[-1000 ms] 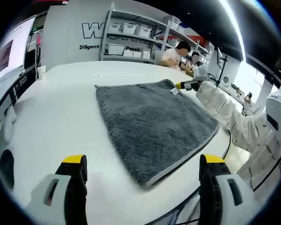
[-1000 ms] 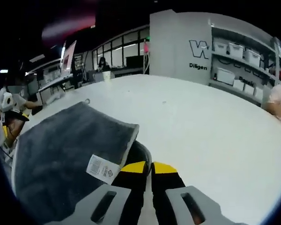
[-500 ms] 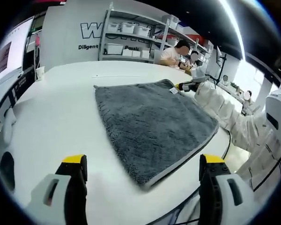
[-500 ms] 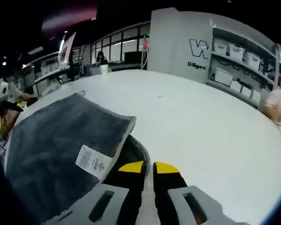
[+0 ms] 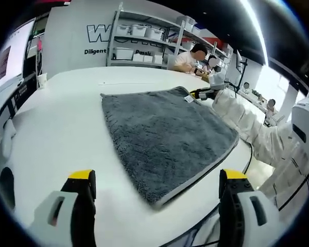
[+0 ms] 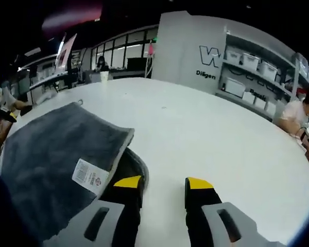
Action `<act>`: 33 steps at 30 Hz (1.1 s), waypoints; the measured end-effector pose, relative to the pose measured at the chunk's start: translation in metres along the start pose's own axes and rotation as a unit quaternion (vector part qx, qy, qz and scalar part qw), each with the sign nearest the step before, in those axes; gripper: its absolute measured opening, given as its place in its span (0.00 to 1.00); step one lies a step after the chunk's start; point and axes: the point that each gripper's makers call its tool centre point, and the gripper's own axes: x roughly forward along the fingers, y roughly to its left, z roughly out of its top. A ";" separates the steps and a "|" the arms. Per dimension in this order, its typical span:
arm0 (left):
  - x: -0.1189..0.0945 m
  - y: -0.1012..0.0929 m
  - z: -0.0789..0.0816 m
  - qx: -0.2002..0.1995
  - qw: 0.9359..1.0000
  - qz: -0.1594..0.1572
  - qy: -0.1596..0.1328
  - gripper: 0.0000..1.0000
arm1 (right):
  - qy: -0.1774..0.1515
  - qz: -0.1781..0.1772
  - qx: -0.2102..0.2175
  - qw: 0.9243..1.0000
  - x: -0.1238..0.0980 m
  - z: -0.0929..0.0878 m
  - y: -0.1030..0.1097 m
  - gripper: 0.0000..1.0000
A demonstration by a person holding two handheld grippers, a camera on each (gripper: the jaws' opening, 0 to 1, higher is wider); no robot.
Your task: Open the folded towel by lifting each exposed corner and separating the folded layers until the towel lies flat within the target outline without major curled edges
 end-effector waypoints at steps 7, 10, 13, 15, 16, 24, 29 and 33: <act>-0.001 0.000 -0.001 -0.002 1.000 0.000 -0.003 0.98 | -0.014 -0.004 0.005 1.000 -0.013 0.005 0.001 0.26; -0.001 -0.001 -0.002 -0.001 1.000 -0.003 -0.003 0.98 | -0.018 -0.002 0.009 1.000 -0.019 0.005 0.002 0.25; -0.002 -0.003 -0.002 -0.001 1.000 -0.004 -0.005 0.98 | -0.018 -0.005 0.005 1.000 -0.026 0.005 0.004 0.26; -0.002 -0.003 -0.002 0.000 1.000 -0.005 -0.005 0.98 | -0.020 0.000 0.000 1.000 -0.033 0.005 0.008 0.25; -0.002 -0.003 -0.002 0.000 1.000 -0.005 -0.005 0.98 | -0.024 0.003 -0.003 1.000 -0.035 0.006 0.010 0.25; -0.002 -0.005 -0.002 0.003 1.000 -0.009 -0.005 0.98 | -0.050 0.034 -0.086 0.995 -0.041 0.012 0.021 0.19; -0.001 -0.007 -0.003 0.004 1.000 -0.011 -0.004 0.98 | -0.054 0.050 -0.098 0.992 -0.033 0.010 0.030 0.19; -0.002 -0.007 -0.002 0.005 1.000 -0.009 -0.003 0.98 | -0.044 0.045 -0.142 0.988 -0.023 0.007 0.032 0.19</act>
